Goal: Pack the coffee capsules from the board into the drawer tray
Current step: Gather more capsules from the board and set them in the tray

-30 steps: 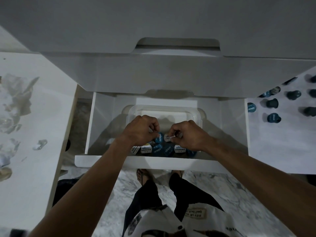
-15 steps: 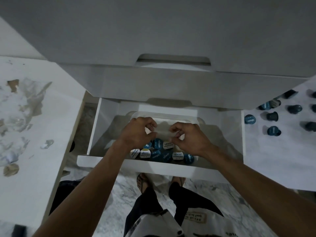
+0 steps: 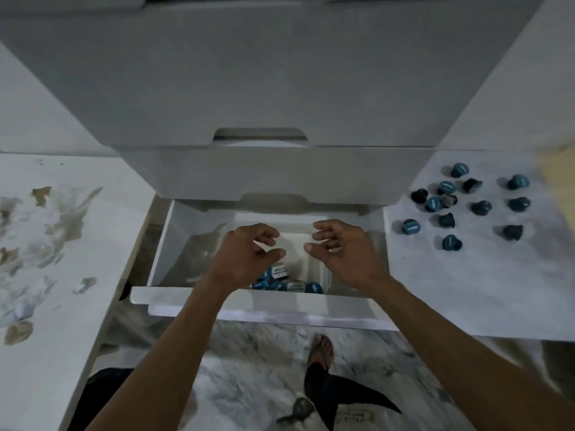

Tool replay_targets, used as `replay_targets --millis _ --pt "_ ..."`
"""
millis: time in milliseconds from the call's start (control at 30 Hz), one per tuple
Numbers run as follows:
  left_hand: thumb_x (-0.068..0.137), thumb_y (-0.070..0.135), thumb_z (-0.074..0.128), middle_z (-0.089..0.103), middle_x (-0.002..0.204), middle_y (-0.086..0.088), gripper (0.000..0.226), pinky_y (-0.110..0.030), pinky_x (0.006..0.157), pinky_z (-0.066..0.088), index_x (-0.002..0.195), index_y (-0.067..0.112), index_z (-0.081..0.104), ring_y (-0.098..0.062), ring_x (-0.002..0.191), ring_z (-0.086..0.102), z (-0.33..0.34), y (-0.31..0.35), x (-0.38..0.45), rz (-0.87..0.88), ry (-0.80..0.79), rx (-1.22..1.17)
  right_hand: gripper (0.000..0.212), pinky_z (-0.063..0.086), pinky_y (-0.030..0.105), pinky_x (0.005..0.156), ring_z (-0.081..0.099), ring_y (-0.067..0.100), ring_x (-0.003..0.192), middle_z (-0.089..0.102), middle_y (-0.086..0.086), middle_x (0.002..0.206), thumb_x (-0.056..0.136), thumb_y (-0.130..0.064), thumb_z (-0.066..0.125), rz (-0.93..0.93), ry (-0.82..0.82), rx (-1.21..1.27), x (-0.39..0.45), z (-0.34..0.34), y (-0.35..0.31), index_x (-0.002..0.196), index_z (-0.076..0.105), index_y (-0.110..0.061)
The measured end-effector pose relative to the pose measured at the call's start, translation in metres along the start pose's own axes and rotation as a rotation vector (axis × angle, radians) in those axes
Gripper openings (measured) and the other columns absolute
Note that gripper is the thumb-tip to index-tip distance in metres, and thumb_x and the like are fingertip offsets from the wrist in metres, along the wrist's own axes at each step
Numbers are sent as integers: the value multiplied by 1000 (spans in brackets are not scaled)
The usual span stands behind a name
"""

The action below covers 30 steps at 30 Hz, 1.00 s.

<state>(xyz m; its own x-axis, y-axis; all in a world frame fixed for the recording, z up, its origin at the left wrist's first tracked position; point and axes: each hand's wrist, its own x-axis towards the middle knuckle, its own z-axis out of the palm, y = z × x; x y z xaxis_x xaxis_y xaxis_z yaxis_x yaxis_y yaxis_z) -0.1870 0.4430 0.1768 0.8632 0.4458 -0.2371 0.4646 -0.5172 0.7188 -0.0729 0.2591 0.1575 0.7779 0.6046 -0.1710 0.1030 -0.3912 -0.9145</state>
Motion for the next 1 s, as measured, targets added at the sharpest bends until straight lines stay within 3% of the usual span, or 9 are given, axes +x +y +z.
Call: replay_targets --millis 167,433,600,700,800,1000 --pt "78 30 81 71 92 7 28 -3 60 45 102 23 70 -2 70 66 29 39 -20 113 25 -63 38 51 9 75 67 1 80 70 -9 95 79 -31 80 3 147 2 -48 -41 -1 113 67 -21" --pt "79 33 79 70 91 15 27 -2 64 44 104 28 69 3 75 64 103 125 -52 296 -36 -98 43 57 22 79 69 2 82 73 -10 97 79 -36 80 93 341 -7 -125 -142 30 117 67 -22" --pt "79 32 79 69 91 15 26 -6 63 47 102 29 69 1 74 64 154 179 -41 328 -87 -83 39 61 40 75 70 7 83 74 -9 97 79 -37 79 158 436 22 -154 -214 68 114 68 -24" --pt "79 33 79 69 91 13 26 -8 64 48 103 26 70 3 71 63 196 205 -23 288 -94 -65 37 61 39 73 71 7 83 74 -8 95 80 -36 79 193 459 13 -157 -260 98 113 69 -24" --pt "79 31 78 69 87 12 22 -22 69 54 98 24 69 5 68 64 244 224 1 184 -55 -65 36 61 36 74 70 6 82 74 -8 94 81 -35 78 233 452 3 -144 -309 132 113 68 -23" --pt "82 37 74 69 88 4 26 -42 81 58 99 22 61 -15 81 68 327 244 35 -132 115 -78 33 57 33 77 69 6 81 74 -4 95 84 -31 75 324 383 -5 -102 -380 187 114 68 -18"
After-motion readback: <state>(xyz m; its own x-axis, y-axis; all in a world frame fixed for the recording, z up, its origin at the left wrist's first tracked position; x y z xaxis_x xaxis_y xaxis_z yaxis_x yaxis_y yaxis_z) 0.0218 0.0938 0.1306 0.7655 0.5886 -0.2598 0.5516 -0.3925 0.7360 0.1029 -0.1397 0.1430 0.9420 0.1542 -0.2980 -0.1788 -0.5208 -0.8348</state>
